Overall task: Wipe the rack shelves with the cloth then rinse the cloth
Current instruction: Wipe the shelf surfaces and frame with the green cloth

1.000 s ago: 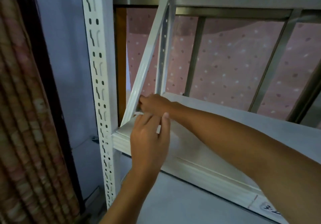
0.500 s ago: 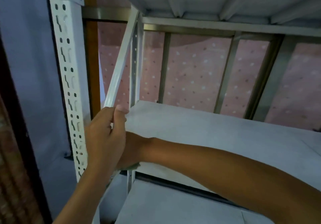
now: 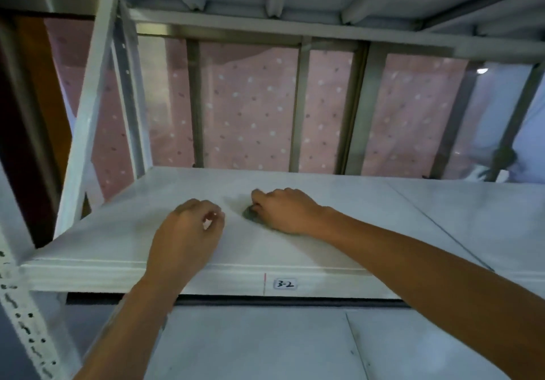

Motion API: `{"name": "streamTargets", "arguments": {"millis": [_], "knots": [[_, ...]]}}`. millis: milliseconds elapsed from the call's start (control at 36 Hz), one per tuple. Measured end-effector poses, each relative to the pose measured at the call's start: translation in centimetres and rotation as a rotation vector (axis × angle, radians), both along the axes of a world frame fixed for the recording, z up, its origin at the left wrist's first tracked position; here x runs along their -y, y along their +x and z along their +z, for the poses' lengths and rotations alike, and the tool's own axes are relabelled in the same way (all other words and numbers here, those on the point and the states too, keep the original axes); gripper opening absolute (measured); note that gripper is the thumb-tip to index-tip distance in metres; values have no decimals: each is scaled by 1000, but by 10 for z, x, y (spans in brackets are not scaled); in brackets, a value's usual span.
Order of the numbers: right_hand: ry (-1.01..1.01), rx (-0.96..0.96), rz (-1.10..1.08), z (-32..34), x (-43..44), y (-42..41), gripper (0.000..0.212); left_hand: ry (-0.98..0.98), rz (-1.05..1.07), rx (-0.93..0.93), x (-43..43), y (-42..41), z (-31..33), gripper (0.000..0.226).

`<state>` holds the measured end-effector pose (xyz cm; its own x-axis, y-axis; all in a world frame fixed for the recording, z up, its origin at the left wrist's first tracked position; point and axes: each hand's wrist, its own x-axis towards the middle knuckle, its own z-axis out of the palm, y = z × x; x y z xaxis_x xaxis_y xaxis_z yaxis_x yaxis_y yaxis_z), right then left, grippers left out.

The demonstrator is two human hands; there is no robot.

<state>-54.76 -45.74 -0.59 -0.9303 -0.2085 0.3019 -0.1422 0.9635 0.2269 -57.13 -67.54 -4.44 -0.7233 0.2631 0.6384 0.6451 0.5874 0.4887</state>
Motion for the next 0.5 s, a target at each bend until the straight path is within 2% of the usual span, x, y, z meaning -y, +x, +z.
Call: {"name": "streamTargets", "arguments": {"millis": [83,250,333,500], "knots": [[-15,75,-253,8,-72,22,41,-84,-38,-22,-16,8,2,13],[-27,71,-615,8,-185,81,42,-257,-219,40,-53,29,11,13],[-25,70,-717,6,-211,106,44,-302,-271,14,-70,38,8,19],[-25,50,-784,2,-222,133,40,-316,-270,7,-81,42,6,20]]}}
